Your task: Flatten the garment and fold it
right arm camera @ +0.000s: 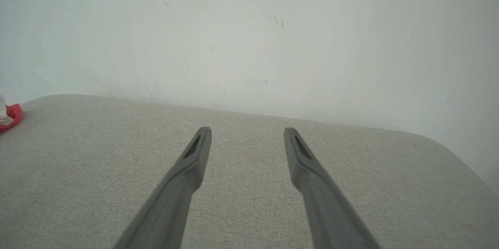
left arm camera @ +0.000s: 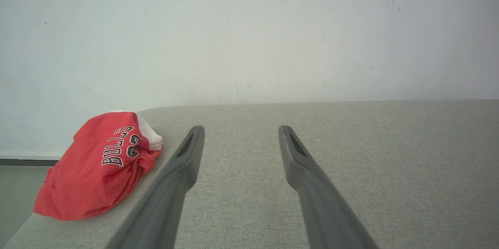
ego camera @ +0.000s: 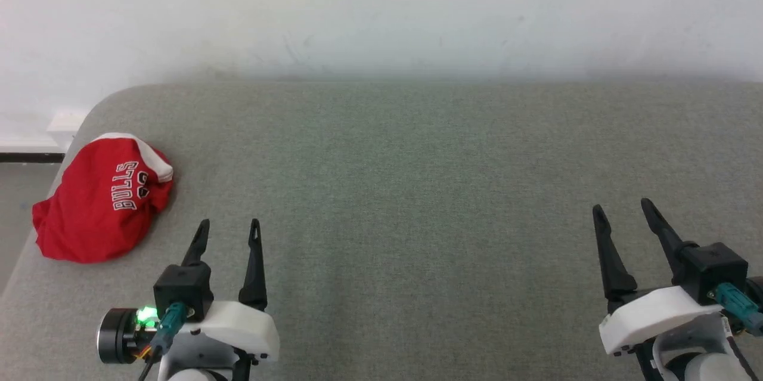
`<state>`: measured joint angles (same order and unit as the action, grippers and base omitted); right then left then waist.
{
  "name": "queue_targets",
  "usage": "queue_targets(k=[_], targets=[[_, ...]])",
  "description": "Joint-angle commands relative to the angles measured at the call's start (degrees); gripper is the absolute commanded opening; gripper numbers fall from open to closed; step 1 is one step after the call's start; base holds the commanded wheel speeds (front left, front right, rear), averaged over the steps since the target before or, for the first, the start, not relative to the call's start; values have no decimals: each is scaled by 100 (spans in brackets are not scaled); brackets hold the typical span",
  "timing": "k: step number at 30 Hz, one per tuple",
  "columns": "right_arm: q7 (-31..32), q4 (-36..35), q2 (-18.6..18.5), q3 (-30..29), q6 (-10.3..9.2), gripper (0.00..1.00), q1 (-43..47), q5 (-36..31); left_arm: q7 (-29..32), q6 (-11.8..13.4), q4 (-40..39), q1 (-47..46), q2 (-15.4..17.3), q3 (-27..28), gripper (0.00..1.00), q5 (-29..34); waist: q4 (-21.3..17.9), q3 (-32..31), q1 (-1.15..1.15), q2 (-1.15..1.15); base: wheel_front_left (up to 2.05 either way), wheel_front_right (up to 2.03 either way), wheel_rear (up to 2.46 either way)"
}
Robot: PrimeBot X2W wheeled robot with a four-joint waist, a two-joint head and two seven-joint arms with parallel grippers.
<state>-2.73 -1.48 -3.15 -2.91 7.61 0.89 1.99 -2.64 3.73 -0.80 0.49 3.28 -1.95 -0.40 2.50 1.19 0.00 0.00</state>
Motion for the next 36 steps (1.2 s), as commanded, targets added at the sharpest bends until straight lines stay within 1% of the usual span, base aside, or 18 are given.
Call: queue_targets(k=[1, 9, 36], targets=[[-51, -45, 8, -24, -3, 100, -29, 44, -59, 65, -37, -106, 24, -18, 100, -15, 48, 15, 0, 0, 0, 0, 0], [-146, -77, 9, -47, -3, 100, -3, 101, -154, 174, -57, -128, 26, -34, 100, -20, 286, 43, 0, 0, 0, 0, 0], [-469, -258, 15, -179, -6, 100, 34, 233, -477, 566, -73, -216, -13, -139, 100, -67, 1268, 190, 0, 0, 0, 0, 0]])
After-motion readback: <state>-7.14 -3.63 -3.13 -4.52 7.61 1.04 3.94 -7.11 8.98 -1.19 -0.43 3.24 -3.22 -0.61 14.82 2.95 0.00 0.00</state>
